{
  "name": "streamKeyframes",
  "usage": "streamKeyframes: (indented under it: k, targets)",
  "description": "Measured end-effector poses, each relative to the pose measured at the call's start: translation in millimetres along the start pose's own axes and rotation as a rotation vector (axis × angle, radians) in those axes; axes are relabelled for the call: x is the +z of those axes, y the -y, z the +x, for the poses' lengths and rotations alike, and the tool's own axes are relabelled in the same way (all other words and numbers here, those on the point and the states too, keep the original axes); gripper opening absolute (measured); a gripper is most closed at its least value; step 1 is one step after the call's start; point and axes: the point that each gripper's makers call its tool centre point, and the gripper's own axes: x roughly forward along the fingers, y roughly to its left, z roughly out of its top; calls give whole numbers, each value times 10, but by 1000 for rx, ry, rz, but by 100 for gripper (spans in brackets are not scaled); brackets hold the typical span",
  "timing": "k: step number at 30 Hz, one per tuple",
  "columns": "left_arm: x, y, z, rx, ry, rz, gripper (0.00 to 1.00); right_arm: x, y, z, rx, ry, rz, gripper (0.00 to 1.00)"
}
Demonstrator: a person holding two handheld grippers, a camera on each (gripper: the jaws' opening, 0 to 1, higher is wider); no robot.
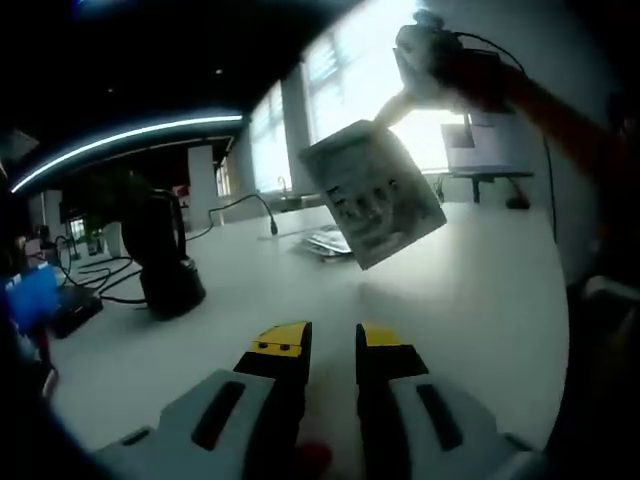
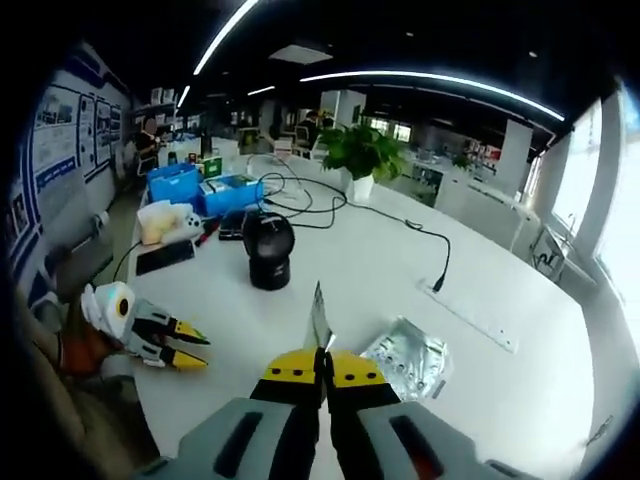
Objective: Clip sheet goods on table flip sheet goods clip sheet goods scan sheet goods put sheet goods back to table
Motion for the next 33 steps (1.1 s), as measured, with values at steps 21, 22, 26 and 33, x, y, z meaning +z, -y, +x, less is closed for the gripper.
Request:
streamKeyframes:
  k: [21,22,26,33]
  targets:
    - [7,-4,9,5,3,17,10,331,166,387,-141,116,95,0]
    - [8,-5,8,5,3,16,10,343,185,412,-143,118,98,0]
    - [12,-6,7,5,6,12,10,403,304,463,-184,145,133,0]
    - [15,-7,6,5,9,10,10,440,435,530,-245,181,200,0]
